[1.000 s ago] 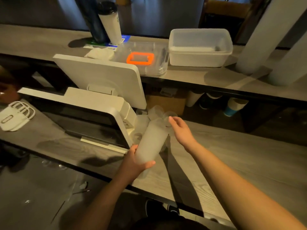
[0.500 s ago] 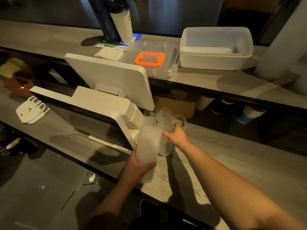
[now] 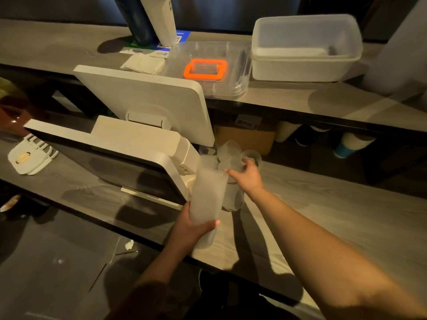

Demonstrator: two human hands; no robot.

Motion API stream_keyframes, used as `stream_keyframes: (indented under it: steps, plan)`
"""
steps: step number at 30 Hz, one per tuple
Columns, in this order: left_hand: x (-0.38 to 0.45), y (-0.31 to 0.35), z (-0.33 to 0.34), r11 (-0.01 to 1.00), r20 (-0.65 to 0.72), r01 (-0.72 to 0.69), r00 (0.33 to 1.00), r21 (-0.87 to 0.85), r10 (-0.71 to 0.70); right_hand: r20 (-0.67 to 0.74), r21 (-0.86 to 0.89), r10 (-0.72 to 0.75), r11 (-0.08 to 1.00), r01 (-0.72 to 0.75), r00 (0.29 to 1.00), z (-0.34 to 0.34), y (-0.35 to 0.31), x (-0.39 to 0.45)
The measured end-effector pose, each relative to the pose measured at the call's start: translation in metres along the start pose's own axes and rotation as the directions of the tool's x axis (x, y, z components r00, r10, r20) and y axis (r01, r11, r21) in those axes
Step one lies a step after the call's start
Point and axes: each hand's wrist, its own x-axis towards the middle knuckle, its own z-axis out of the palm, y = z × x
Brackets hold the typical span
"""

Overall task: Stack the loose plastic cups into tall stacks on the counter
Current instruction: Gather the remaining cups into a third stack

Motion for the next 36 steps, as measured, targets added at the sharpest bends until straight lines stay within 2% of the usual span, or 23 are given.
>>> stream_keyframes:
  steps: [4, 7, 12, 18, 29, 33, 36]
  plan:
    - [0.001, 0.002, -0.002, 0.999, 0.018, -0.047, 0.999, -0.006, 0.047, -0.052, 0.208, -0.063, 0.975, 0.073, 0.997, -0.024, 0.0, -0.015]
    - [0.002, 0.006, -0.001, 0.998, 0.014, -0.063, 0.998, 0.005, 0.063, -0.041, 0.355, -0.07, 0.932, 0.08, 0.997, -0.046, -0.008, -0.029]
    - [0.001, 0.015, 0.004, 0.989, 0.041, -0.123, 0.992, 0.077, 0.12, 0.05, 0.446, -0.144, 0.889, 0.107, 0.988, -0.075, -0.023, -0.044]
    - [-0.004, 0.027, 0.012, 0.967, 0.057, -0.178, 0.984, 0.18, 0.17, 0.138, 0.341, -0.271, 0.916, 0.212, 0.952, -0.084, -0.033, -0.058]
    - [-0.01, 0.038, 0.014, 0.964, 0.051, -0.215, 0.976, 0.155, 0.21, 0.204, 0.1, -0.347, 0.938, 0.333, 0.915, -0.078, -0.031, -0.071]
    - [-0.009, 0.036, 0.012, 0.975, 0.048, -0.2, 0.979, 0.093, 0.197, 0.36, 0.109, -0.294, 0.956, 0.273, 0.885, -0.066, -0.027, -0.075]
    - [-0.009, 0.029, 0.009, 0.988, 0.065, -0.149, 0.987, 0.025, 0.148, 0.373, 0.189, -0.234, 0.967, 0.173, 0.898, -0.064, -0.025, -0.07]
